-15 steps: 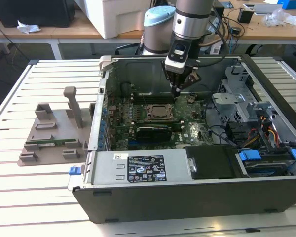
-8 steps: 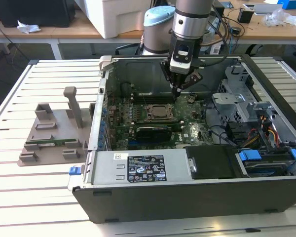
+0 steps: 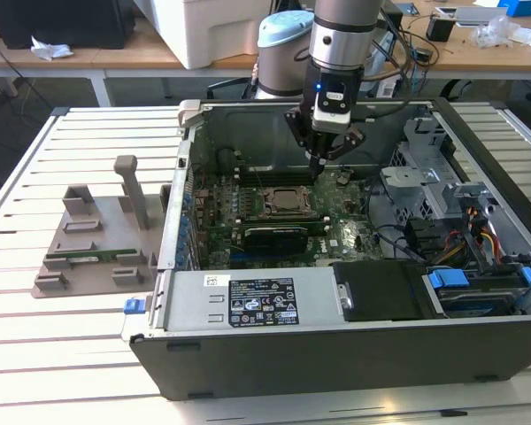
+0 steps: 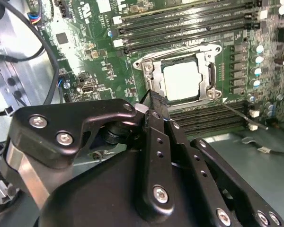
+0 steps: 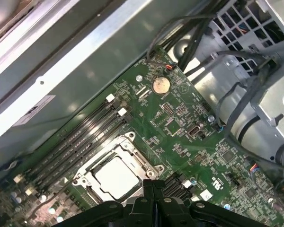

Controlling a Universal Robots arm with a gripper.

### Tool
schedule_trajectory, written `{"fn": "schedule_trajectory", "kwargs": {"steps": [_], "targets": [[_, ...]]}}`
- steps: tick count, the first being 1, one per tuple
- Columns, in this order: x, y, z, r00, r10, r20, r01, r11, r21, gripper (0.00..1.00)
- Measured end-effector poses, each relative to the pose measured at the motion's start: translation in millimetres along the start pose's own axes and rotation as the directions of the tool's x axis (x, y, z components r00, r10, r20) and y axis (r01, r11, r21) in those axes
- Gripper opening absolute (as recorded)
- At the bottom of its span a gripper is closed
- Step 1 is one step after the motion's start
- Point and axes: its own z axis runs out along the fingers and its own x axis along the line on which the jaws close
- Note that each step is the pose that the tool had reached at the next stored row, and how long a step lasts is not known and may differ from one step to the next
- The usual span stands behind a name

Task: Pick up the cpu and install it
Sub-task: 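Install the first cpu locking lever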

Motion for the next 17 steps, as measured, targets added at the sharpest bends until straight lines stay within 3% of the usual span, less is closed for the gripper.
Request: {"fn": "schedule_trajectory", "kwargs": {"steps": [7, 14, 17], "targets": [[0.0, 0.0, 0.0, 0.9944, -0.105, 0.0089, 0.105, 0.9945, -0.0002, 0.11], [0.0, 0.0, 0.0, 0.9805, -0.196, 0.0165, 0.196, 0.9807, 0.0005, 0.11], [0.0, 0.0, 0.0, 0.9714, -0.237, 0.0199, 0.237, 0.9716, 0.001, 0.11]]}}
